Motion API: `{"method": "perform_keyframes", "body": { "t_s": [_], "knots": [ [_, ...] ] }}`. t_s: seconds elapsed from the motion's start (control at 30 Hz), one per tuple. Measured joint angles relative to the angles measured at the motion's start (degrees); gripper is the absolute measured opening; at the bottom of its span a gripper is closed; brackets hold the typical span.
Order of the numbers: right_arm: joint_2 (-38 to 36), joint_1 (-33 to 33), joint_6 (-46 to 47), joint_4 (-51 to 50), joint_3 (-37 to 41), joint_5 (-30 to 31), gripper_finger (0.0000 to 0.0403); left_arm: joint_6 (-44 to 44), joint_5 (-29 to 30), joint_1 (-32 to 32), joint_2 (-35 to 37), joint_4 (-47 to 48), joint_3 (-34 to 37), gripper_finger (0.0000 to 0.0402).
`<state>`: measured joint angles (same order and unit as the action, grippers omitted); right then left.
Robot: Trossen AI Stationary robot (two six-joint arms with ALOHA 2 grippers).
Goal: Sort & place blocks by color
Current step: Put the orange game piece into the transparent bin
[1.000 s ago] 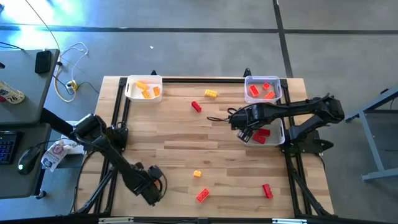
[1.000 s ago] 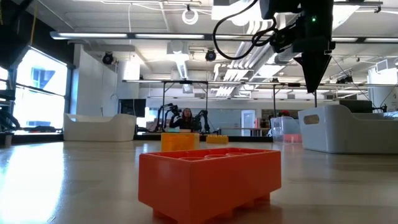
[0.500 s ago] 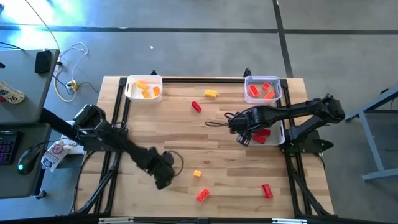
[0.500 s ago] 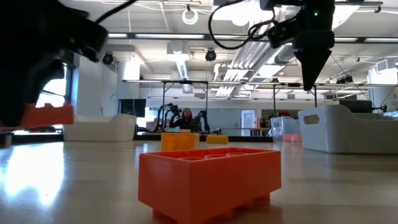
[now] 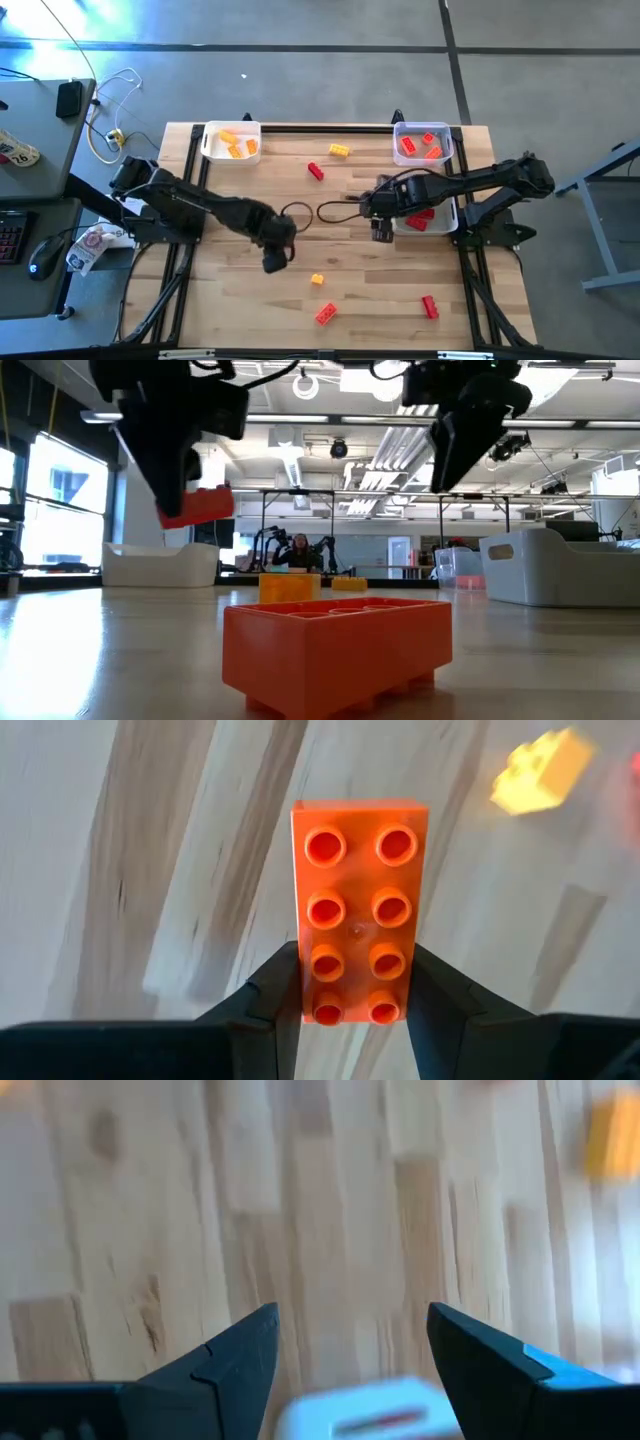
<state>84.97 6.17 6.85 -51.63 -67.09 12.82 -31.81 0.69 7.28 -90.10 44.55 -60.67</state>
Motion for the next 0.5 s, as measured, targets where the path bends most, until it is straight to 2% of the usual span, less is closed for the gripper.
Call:
{"method": "perform_keyframes", "body": {
  "t_s": [0.17, 0.5],
  "knots": [
    [0.00, -0.02, -9.79, 8.59, 0.00, -1.29, 0.0243, 8.30, -5.18, -4.33, -0.01, -4.73, -0.02, 0.0109],
    [0.00, -0.02, -24.04, 23.62, 0.00, -10.24, 0.0243, 19.69, -19.30, -12.45, -0.01, -15.46, -0.02, 0.0109]
  ]
}}
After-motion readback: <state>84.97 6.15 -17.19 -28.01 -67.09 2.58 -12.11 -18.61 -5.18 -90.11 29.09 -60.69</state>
